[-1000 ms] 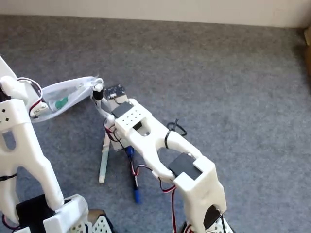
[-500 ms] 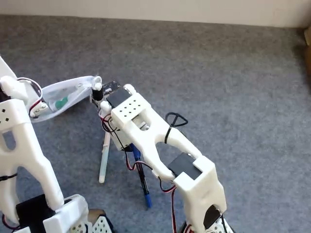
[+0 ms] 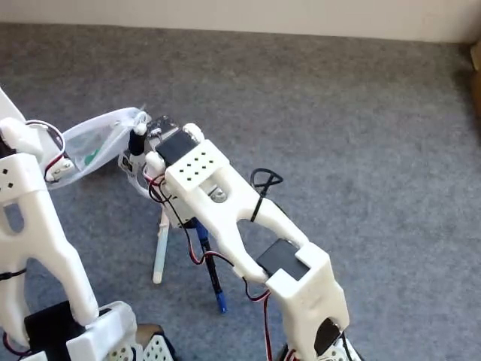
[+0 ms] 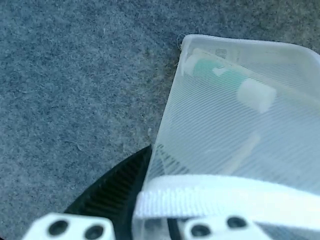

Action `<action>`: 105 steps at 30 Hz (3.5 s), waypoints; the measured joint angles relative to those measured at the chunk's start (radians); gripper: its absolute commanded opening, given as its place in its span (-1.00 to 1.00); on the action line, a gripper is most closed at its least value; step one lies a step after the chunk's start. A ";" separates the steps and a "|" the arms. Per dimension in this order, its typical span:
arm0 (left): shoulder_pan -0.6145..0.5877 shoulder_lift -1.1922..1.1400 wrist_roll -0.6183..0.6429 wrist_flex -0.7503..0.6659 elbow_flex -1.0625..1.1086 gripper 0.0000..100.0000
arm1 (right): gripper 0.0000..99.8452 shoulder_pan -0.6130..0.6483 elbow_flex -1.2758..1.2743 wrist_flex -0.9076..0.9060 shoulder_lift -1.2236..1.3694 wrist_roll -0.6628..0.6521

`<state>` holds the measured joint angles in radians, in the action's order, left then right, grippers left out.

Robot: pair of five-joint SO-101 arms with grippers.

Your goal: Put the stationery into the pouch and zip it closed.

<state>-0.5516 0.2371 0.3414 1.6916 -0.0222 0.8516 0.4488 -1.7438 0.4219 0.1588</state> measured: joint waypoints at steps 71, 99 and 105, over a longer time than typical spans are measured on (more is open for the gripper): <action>-0.180 -0.011 0.051 -0.021 -0.009 -0.99 | -0.70 -0.049 -0.229 0.583 0.150 0.276; -0.176 -0.011 0.051 -0.021 -0.009 -0.99 | -0.99 -0.055 0.115 0.129 0.157 0.178; -0.104 -0.002 0.049 -0.018 0.015 -0.99 | -0.99 -0.055 0.242 0.005 0.157 0.175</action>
<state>-0.6559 0.2355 0.3905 1.6732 -0.0069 0.7963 0.6912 -1.7392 0.5785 0.3337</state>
